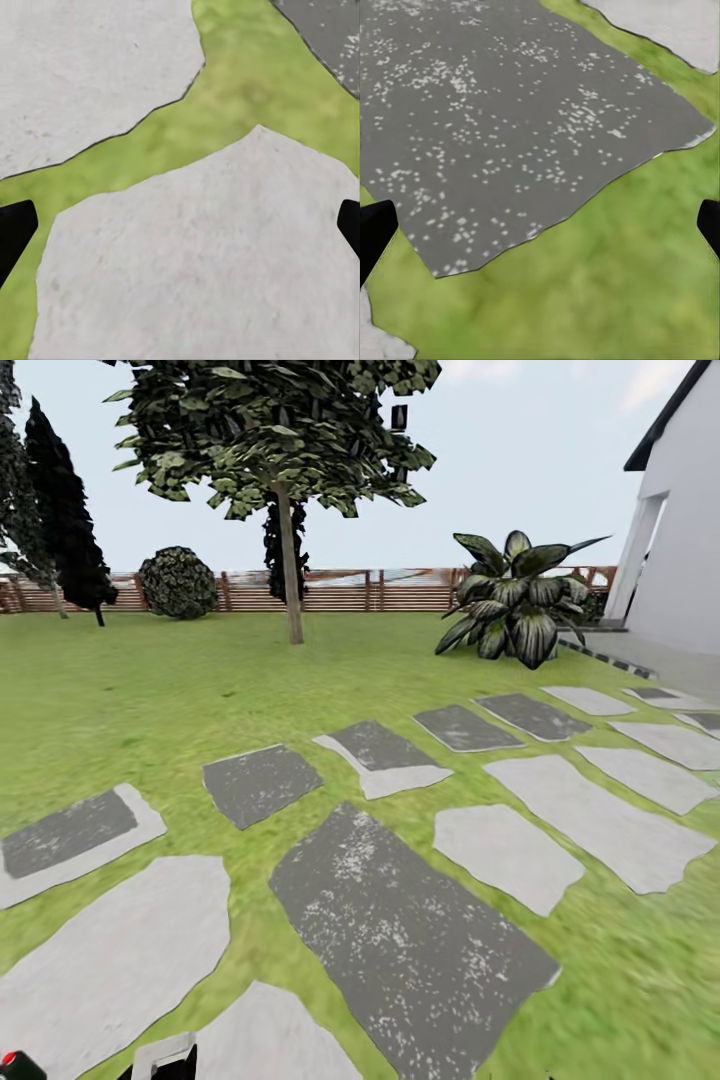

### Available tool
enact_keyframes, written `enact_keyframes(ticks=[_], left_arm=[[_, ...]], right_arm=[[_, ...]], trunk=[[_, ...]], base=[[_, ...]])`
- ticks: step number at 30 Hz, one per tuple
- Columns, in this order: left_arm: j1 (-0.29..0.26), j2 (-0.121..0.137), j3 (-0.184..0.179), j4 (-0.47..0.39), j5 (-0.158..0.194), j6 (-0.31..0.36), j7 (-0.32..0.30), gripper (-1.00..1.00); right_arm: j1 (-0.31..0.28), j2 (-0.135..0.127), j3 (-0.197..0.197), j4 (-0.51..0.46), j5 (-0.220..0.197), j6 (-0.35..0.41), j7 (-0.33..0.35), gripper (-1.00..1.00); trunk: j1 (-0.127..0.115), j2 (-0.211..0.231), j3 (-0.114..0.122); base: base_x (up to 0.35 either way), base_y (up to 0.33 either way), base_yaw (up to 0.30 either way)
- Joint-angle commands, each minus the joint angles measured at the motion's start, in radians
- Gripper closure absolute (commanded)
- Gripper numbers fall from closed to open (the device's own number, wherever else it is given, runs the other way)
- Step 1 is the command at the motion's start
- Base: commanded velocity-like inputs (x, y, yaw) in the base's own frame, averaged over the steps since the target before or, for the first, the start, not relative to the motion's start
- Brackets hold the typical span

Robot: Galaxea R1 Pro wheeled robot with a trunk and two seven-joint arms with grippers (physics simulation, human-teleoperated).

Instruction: In the garden, pick up the pesticide atomizer on the floor and spray pesticide onto both trees until each tree trunk is fully covered.

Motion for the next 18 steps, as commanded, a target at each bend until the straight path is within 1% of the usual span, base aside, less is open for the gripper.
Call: enact_keyframes(ticks=[1, 18], left_arm=[[0.000, 0.000, 0.000, 0.000, 0.000, 0.000, 0.000, -1.00], [0.000, 0.000, 0.001, 0.001, 0.000, 0.000, 0.002, -1.00]], right_arm=[[0.000, 0.000, 0.000, 0.000, 0.000, 0.000, 0.000, -1.00], [0.000, 0.000, 0.001, 0.000, 0.000, 0.001, 0.000, -1.00]], trunk=[[0.000, 0.000, 0.000], [0.000, 0.000, 0.000]], base=[[0.282, -0.167, 0.274], [0.285, -0.168, 0.277]])
